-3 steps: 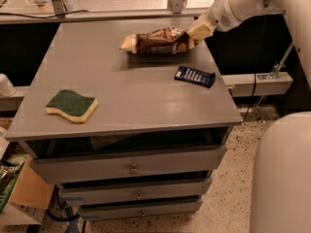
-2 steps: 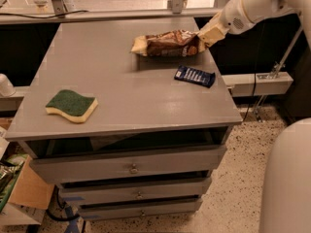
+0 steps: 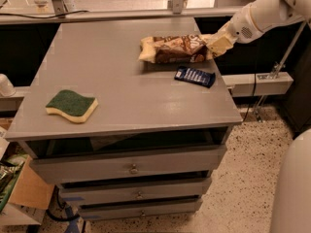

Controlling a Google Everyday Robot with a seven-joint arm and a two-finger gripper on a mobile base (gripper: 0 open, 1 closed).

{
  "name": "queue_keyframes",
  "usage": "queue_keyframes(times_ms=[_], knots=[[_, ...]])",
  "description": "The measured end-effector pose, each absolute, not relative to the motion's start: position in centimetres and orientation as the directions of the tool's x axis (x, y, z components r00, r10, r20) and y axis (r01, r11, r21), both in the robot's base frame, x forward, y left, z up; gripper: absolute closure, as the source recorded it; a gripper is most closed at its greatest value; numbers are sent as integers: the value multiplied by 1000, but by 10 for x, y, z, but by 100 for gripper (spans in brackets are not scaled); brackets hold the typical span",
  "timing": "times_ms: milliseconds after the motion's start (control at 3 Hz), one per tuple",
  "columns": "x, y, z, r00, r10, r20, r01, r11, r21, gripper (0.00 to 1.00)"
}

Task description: Move brown chip bag near rxbar blueberry

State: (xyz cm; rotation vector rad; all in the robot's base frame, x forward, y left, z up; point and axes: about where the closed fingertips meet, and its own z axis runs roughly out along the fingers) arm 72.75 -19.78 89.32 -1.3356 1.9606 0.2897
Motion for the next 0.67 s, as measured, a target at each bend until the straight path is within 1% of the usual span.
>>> queue_keyframes(times_ms=[667], knots=[[720, -191, 876, -219, -715, -664, -882, 436, -179, 37]])
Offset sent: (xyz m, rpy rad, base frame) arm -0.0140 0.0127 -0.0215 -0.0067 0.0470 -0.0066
